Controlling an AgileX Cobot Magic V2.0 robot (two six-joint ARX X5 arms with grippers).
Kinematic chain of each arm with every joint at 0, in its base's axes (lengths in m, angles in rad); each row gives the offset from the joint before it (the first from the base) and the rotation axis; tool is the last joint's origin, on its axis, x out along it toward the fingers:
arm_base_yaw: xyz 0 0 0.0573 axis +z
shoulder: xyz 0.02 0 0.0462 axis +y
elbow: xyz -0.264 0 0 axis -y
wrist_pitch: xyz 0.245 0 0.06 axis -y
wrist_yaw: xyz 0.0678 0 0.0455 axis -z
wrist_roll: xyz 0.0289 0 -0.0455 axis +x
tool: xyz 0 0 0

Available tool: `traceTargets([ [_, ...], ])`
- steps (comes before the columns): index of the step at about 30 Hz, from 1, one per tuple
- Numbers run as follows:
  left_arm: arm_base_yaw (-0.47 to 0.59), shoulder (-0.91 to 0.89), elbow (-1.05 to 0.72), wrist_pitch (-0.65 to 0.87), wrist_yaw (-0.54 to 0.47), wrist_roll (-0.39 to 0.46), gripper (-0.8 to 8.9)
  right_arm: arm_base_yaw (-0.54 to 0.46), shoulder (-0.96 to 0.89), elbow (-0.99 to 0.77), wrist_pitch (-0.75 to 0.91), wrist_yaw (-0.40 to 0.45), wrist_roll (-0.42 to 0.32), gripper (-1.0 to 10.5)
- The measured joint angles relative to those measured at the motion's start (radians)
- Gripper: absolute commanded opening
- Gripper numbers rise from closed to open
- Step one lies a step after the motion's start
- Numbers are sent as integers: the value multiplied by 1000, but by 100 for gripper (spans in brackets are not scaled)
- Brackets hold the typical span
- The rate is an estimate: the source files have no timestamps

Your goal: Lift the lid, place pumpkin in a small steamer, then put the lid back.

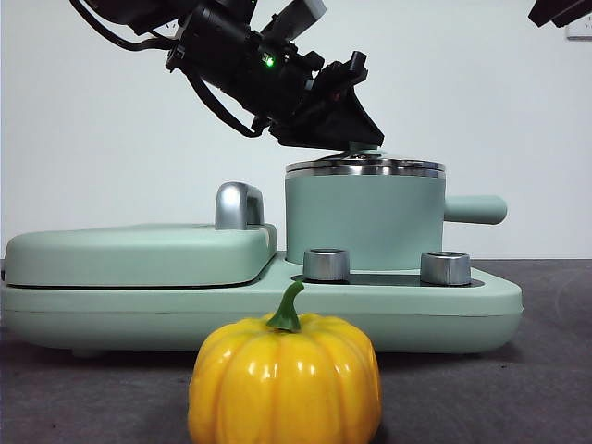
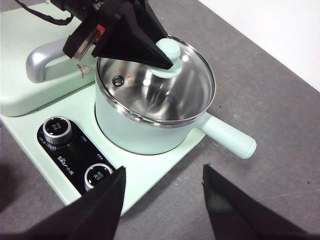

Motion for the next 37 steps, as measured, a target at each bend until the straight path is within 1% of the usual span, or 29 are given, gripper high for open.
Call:
traceTargets([
  [12,0,0,0,13,-1,-1,6,0,0,0,0,0,0,245],
  [15,0,-6,0,9,-17,-4,6,0,0,0,0,0,0,245],
  [19,1,-35,0,3,-50,-4,6,0,0,0,0,0,0,245],
  [24,9,-109,2,-3,-54,-4,6,0,0,0,0,0,0,245],
  [28,10,-179,5,-93,-53,-4,7,0,0,0,0,0,0,245],
  [31,15,-245,5,-218,-55,-4,7,0,0,0,0,-6,4,245],
  [35,26,-352,5,-393,-87,-5,10,0,0,0,0,-10,23,245],
  [37,29,-405,5,-469,-121,-10,10,0,0,0,0,-26,26,245],
])
